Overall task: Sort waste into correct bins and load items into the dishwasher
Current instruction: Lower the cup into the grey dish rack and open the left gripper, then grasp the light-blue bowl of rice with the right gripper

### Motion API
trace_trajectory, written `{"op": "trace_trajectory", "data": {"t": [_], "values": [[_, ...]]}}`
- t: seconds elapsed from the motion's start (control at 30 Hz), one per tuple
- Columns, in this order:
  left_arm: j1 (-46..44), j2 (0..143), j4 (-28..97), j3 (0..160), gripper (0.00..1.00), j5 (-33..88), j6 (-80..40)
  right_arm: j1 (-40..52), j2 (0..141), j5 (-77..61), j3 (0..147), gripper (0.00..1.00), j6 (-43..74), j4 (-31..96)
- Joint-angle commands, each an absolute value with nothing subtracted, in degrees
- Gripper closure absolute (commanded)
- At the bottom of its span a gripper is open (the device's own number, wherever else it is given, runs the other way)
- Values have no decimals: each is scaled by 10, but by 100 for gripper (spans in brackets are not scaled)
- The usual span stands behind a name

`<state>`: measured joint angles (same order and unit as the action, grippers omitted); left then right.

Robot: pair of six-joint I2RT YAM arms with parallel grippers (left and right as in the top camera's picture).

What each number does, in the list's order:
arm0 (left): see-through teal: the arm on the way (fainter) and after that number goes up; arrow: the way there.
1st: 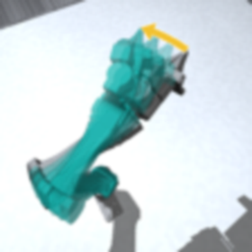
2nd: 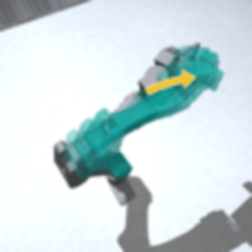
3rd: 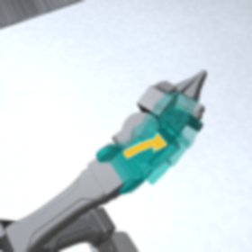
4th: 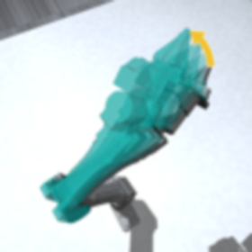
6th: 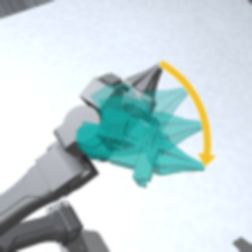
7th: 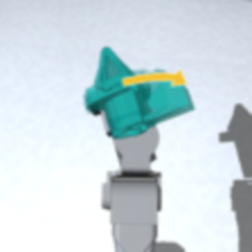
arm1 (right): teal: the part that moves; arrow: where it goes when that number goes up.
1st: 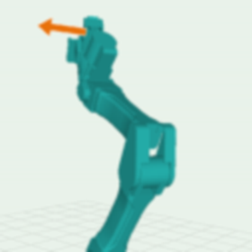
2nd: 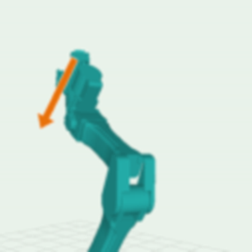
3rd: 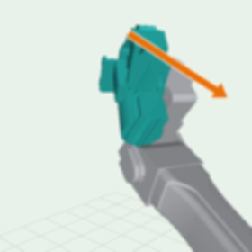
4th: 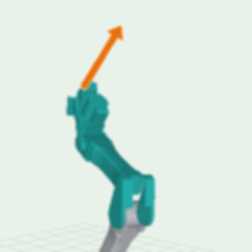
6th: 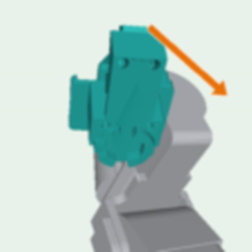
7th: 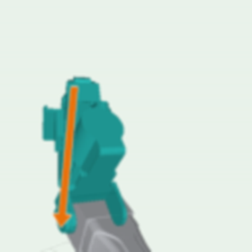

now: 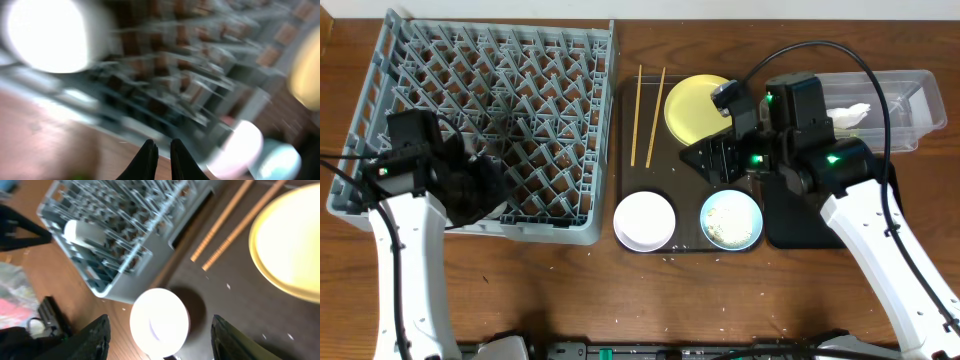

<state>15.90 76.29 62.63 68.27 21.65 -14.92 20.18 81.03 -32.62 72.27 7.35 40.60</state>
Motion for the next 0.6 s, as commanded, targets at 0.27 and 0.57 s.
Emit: {"op": "trace_trajectory", "data": {"t": [0.27,0.57], "values": [[-32,597,599,698,42,284,-15,334,897,-34,688,53,207,529],[-43,580,599,698,7,274,-15,361,1034,22,684,62,317,533]]}}
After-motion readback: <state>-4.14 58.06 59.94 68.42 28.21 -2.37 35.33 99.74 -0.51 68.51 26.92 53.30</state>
